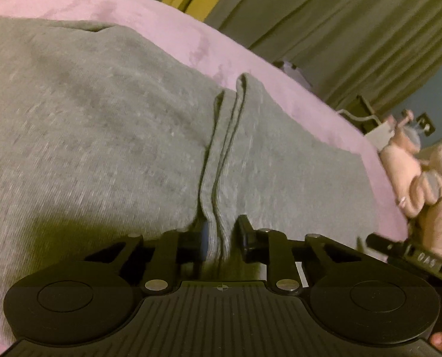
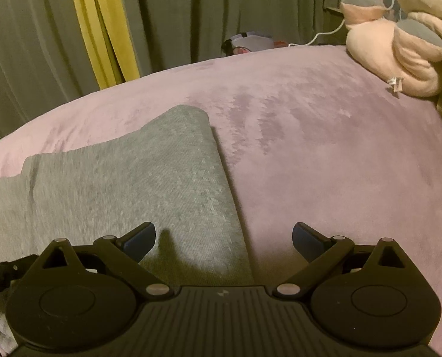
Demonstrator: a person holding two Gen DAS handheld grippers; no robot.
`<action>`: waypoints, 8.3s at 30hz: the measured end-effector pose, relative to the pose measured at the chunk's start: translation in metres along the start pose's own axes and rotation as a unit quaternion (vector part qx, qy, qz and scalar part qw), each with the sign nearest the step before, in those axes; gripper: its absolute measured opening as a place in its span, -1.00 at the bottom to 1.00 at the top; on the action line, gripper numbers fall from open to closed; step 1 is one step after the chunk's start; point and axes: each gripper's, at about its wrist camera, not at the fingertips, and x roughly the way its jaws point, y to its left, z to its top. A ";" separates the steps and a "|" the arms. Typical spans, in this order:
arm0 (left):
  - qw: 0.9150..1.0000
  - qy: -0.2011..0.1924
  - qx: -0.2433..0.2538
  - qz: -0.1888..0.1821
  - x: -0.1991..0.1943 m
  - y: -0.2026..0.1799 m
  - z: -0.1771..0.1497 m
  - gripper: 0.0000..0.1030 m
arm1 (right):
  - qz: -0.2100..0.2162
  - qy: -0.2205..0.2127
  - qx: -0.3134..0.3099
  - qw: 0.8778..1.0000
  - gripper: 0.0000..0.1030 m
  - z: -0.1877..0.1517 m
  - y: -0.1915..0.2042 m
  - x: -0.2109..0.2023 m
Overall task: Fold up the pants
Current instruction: 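Pinch the center crease of the grey sweatpants with the left gripper, then open the left gripper and release the crease, then move the left gripper to the two cuffs and close on them, then lift the cuffs with the left gripper, fold them over, release, then grasp the folded cuff end with the right gripper, then lift the cuff end with the right gripper, fold it over, release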
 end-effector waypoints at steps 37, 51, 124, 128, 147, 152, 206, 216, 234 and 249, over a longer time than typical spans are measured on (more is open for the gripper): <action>0.985 -0.135 0.104 0.021 -0.066 -0.006 0.000 -0.67 | -0.004 -0.018 -0.014 1.000 0.92 0.000 0.008 -0.005; 0.989 -0.102 0.013 0.109 -0.066 0.024 0.006 -0.56 | -0.002 -0.018 -0.007 1.000 0.92 0.001 0.005 -0.004; 0.872 -0.337 -0.350 0.060 -0.204 0.289 0.010 0.09 | 0.000 0.054 -0.025 0.998 0.92 -0.006 0.031 0.034; 0.881 -0.320 -0.344 0.050 -0.197 0.295 0.015 0.51 | 0.002 0.056 -0.021 0.998 0.92 -0.005 0.030 0.035; 0.906 -0.371 -0.173 0.103 -0.218 0.198 0.028 -0.49 | 0.013 0.056 -0.007 0.998 0.92 -0.005 0.026 0.038; 0.919 -0.384 -0.034 0.081 -0.223 0.099 0.038 -0.49 | 0.032 0.050 0.010 0.998 0.92 -0.005 0.020 0.036; 0.958 -0.158 -0.051 0.235 -0.136 0.058 -0.032 0.93 | 0.310 0.132 0.222 0.915 0.31 -0.008 0.043 0.056; 0.959 -0.158 -0.064 0.224 -0.137 0.063 -0.031 0.93 | 0.304 0.123 0.261 0.908 0.47 -0.016 0.044 0.058; 0.961 -0.158 -0.072 0.214 -0.140 0.064 -0.032 0.93 | 0.326 0.104 0.288 0.895 0.62 -0.014 0.059 0.065; 0.969 -0.198 -0.057 0.134 -0.158 0.058 -0.040 0.93 | 0.357 -0.025 0.172 0.918 -0.16 0.043 0.086 -0.039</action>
